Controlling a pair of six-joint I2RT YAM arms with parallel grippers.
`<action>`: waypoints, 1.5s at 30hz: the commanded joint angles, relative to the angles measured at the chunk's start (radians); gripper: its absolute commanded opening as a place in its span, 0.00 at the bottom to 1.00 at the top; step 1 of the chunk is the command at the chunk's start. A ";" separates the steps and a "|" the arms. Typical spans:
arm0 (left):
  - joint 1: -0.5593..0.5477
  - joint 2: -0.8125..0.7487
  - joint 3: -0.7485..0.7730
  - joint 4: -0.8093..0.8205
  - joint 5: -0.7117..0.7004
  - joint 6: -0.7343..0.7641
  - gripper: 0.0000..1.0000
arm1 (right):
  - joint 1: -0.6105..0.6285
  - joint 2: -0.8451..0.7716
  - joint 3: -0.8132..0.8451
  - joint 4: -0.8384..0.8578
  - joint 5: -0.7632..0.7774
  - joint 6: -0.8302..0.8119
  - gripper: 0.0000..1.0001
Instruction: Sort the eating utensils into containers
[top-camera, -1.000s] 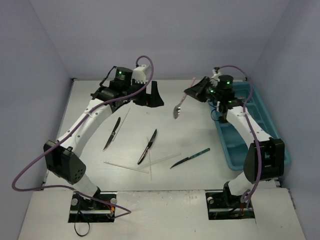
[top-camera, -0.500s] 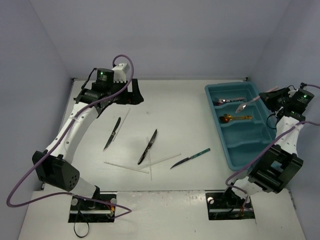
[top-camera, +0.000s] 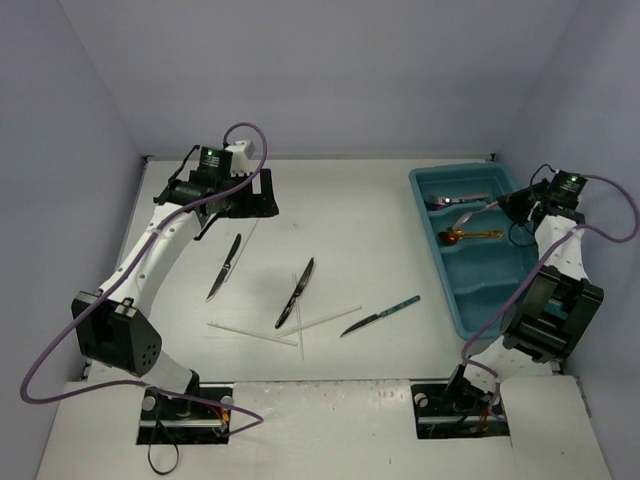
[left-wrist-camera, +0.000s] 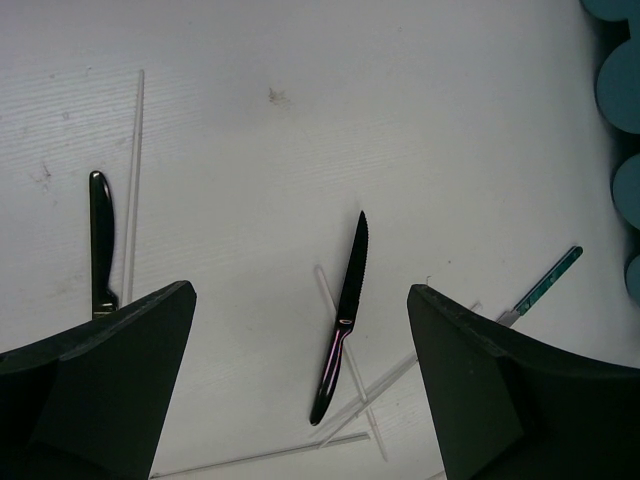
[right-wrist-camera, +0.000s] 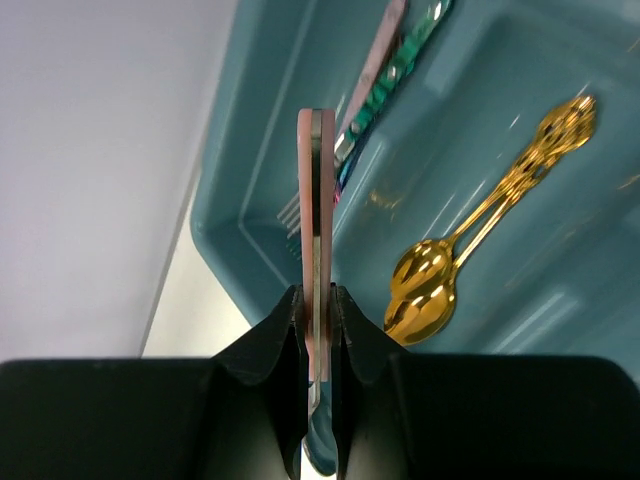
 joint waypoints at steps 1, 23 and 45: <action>0.004 -0.052 0.009 0.044 -0.006 -0.011 0.86 | 0.071 0.061 0.043 -0.028 0.079 0.094 0.00; 0.004 -0.076 -0.044 0.045 0.007 0.034 0.86 | 0.096 0.041 0.070 -0.029 0.109 0.074 0.63; -0.345 0.054 -0.245 0.012 -0.251 0.050 0.68 | 0.353 -0.330 0.023 -0.035 -0.014 -0.776 0.48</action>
